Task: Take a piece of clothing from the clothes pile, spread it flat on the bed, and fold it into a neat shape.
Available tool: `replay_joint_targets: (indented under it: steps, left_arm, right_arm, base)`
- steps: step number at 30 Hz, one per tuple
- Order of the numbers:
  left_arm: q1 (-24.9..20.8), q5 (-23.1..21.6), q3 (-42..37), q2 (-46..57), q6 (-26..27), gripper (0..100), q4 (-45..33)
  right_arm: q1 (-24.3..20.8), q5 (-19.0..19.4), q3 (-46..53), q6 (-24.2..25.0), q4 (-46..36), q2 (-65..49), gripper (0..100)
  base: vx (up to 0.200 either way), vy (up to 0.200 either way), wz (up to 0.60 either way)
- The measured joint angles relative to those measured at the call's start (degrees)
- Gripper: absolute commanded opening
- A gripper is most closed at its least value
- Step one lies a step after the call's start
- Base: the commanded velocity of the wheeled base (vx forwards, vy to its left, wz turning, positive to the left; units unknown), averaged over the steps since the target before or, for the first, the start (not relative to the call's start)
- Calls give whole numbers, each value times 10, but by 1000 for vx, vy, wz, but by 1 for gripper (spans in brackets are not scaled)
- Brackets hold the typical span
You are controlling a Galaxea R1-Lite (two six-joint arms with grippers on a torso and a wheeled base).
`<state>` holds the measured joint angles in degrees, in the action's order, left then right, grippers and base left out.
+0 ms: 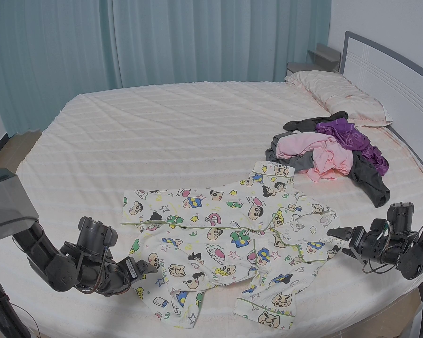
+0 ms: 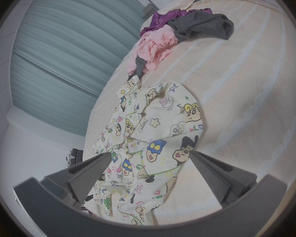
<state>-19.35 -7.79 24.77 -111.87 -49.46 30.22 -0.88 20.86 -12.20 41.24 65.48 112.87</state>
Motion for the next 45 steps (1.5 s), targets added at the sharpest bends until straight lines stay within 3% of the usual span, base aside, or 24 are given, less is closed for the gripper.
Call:
replay_joint_targets:
  steps: [10,11,20,29,34,40,41,45]
  left_arm:
    - [-6,52,16,-53,-11,100,32]
    - [-6,57,20,-56,-12,0,32]
    - [15,75,31,-65,-23,0,38]
    - [121,76,74,-6,13,0,-3]
    - [154,52,121,37,69,0,-79]
    - [177,-19,189,70,109,0,-140]
    - [180,-29,198,73,116,100,-147]
    - [187,-45,230,69,131,100,-158]
  right_arm:
    - [-18,-1,21,11,22,-4,100]
    - [-19,-1,22,11,22,-5,100]
    - [-25,-2,26,11,22,-10,100]
    - [-34,-3,29,11,22,-10,100]
    - [-56,-13,36,10,21,-6,100]
    - [-109,-37,48,9,22,15,100]
    - [-120,-39,52,8,22,19,100]
    - [-163,-42,67,7,22,34,100]
  base:
    - [0,0,0]
    - [0,0,0]
    - [0,0,0]
    - [0,0,0]
    - [0,0,0]
    - [0,0,0]
    - [0,0,0]
    - [0,0,0]
